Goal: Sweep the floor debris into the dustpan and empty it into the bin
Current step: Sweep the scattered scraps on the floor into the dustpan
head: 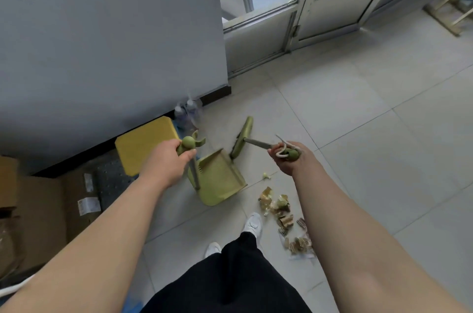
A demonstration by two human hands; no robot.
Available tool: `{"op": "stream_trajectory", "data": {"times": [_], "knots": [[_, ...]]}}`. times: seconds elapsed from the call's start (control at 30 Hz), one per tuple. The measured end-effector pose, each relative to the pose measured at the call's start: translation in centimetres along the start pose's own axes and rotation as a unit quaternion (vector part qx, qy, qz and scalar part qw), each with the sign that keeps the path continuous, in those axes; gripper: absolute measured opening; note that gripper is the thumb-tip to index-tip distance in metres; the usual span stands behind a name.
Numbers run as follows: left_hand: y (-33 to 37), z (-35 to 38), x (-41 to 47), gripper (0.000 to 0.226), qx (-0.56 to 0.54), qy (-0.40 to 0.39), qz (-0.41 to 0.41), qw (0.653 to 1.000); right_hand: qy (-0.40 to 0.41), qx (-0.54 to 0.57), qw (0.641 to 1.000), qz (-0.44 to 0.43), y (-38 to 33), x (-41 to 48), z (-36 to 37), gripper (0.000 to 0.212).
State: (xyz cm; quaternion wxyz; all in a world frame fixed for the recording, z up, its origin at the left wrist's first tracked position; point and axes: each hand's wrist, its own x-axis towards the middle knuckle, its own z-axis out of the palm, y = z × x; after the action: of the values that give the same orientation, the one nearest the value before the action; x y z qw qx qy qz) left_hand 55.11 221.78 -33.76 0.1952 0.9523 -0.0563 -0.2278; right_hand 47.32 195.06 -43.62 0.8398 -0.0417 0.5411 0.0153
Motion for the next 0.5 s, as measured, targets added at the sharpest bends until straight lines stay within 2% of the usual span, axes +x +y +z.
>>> {"op": "stream_trajectory", "data": {"times": [0.07,0.2,0.37,0.5], "knots": [[0.9,0.4,0.6,0.026,0.006,-0.009,0.004,1.0,0.019,0.024,0.999,-0.031,-2.2,-0.7,-1.5,0.014],[3.2,1.1,1.6,0.027,0.017,-0.023,0.009,1.0,0.053,0.076,0.996,-0.015,-6.9,-3.6,-5.2,0.03],[6.1,1.9,2.6,0.027,0.028,-0.028,0.024,0.999,0.069,0.116,0.99,-0.045,-10.3,-5.8,-8.9,0.021],[7.8,2.1,3.2,0.026,0.036,-0.029,0.042,0.998,0.057,0.112,0.99,-0.063,-11.3,-6.8,-9.1,0.023]]}}
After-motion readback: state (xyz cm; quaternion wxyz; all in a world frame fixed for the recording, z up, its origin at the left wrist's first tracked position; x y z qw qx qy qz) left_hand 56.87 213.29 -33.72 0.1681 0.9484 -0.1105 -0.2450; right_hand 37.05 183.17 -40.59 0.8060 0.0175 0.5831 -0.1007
